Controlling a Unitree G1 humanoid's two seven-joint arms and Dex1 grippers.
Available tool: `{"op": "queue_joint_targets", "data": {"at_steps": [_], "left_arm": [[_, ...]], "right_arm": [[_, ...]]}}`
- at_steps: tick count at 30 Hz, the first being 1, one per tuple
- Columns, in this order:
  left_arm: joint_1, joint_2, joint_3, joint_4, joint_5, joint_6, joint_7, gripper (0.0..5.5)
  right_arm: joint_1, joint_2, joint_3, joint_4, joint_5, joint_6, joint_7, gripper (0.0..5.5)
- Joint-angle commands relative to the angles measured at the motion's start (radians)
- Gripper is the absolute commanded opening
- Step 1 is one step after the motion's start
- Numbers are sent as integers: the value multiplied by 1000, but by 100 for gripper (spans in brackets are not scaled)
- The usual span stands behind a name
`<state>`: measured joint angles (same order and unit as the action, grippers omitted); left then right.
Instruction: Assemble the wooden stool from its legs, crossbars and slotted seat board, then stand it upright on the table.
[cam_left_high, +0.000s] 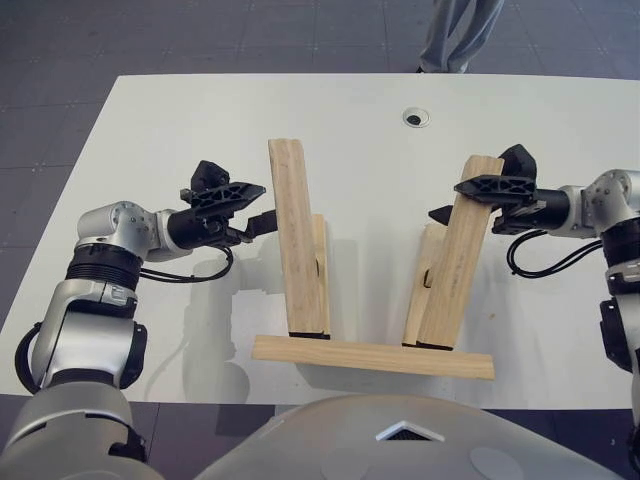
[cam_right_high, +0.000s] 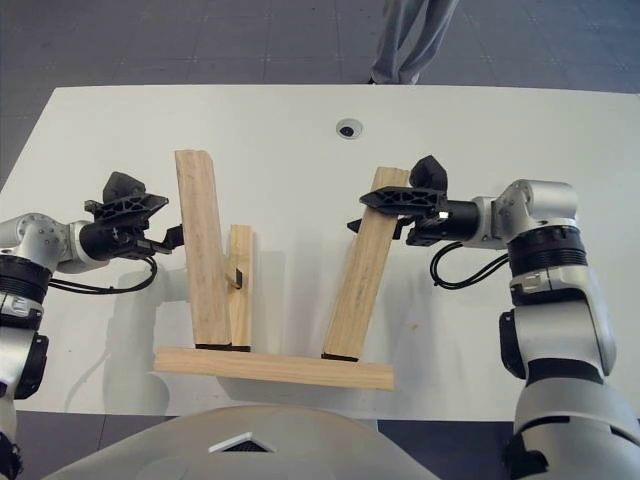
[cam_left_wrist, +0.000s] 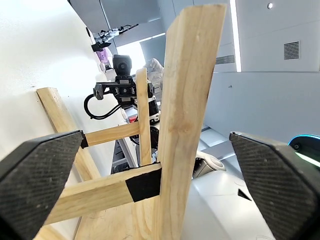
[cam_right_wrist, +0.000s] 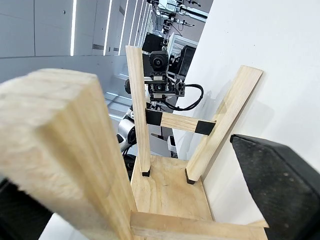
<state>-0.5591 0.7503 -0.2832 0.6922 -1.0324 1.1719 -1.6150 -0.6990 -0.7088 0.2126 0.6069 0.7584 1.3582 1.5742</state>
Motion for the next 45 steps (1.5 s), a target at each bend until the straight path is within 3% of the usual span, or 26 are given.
{"op": "queue_joint_targets", "data": {"at_steps": [1,5,11,23,26,29,35,41,45], "left_arm": [[-7,0,-8,15,26,-8,1,549],[0,-2,-7,7,35,-19,1,549],[96,54,0,-102,61,-128,1,549],[402,163,200,-365,134,-495,1,549],[527,166,279,-452,194,-670,2,549],[655,154,365,-518,273,-872,7,549],[889,156,470,-676,404,-1136,6,549],[1007,213,475,-721,464,-1314,2,549],[982,160,464,-765,474,-1316,44,549]], "right_arm": [[23,-24,-124,-175,80,85,-71,550],[40,-31,-231,-280,144,156,-143,550],[130,-65,-283,-335,146,131,-201,550],[369,-195,-401,-429,133,-94,-169,550],[513,-219,-517,-509,139,-202,-140,550],[708,-161,-638,-643,40,-493,-163,550],[1063,-130,-697,-800,-124,-875,-96,550],[1161,-177,-699,-691,-234,-1128,5,550],[1192,-215,-688,-702,-251,-1231,36,550]]}}
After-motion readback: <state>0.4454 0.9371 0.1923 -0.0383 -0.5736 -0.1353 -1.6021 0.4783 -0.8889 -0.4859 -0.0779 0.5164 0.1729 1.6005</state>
